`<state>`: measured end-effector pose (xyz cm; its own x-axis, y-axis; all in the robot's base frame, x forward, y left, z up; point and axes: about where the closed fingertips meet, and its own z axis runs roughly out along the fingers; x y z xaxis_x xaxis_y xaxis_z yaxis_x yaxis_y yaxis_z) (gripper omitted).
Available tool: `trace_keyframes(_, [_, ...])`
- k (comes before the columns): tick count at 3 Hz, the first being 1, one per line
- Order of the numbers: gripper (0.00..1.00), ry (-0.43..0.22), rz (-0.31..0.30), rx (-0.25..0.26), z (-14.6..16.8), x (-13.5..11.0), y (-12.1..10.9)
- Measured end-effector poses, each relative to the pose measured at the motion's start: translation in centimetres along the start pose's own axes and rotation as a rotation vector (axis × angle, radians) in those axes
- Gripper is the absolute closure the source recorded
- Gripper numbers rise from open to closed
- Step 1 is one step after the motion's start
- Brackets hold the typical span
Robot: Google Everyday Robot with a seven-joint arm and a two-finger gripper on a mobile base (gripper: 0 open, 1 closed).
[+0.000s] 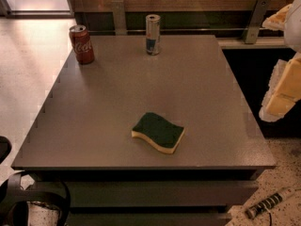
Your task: Move sponge near coke can
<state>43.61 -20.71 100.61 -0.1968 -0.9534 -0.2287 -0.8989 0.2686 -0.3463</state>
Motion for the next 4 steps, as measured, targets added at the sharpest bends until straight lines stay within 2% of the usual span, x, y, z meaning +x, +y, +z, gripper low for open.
trace_keyframes(1, [0.0, 0.0, 0.0, 0.0, 0.0, 0.0, 0.0])
trace_keyframes(2, [0.0, -0.131, 0.054, -0.008, 1.7, -0.1, 0.5])
trace_keyframes(3, [0.0, -0.321, 0.121, -0.016, 6.7, 1.1, 2.9])
trace_keyframes(4, [0.0, -0.488, 0.171, -0.017, 10.4, 0.7, 4.3])
